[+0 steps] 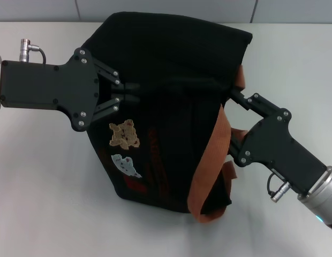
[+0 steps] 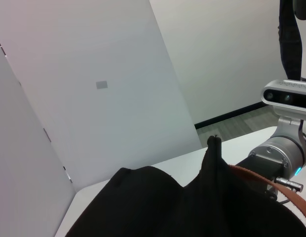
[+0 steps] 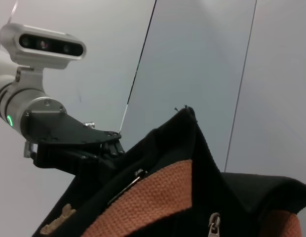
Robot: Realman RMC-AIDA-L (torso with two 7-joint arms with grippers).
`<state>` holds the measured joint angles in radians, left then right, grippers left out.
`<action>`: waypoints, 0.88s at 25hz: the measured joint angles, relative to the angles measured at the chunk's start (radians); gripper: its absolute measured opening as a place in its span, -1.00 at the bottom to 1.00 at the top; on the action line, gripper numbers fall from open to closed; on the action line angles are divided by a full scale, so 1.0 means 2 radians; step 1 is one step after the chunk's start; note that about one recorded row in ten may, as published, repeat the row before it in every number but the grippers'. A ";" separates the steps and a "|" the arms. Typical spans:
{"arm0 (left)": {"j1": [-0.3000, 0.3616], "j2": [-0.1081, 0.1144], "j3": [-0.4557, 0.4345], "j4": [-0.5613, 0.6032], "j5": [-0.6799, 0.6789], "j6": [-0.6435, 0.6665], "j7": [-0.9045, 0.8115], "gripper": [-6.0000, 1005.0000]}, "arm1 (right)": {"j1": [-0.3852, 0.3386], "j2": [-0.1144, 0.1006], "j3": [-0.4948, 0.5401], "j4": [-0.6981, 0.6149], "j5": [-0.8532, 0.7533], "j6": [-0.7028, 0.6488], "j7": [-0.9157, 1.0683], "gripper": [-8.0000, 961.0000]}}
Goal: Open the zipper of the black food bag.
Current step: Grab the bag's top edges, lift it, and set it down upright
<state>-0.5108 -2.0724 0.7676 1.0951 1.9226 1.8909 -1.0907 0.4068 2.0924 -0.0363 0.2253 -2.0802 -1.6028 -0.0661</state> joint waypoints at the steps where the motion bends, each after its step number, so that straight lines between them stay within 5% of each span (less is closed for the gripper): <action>1: 0.000 0.000 0.000 0.000 0.000 0.000 0.000 -0.84 | 0.001 0.000 0.002 0.001 0.000 0.002 -0.001 0.00; 22: -0.002 0.000 0.021 -0.013 0.000 -0.015 0.002 -0.84 | -0.004 0.000 0.040 0.017 0.000 0.002 -0.040 -0.24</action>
<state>-0.5140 -2.0724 0.8100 1.0692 1.9219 1.8611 -1.0859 0.3988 2.0923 0.0427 0.2590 -2.0799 -1.5989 -0.1460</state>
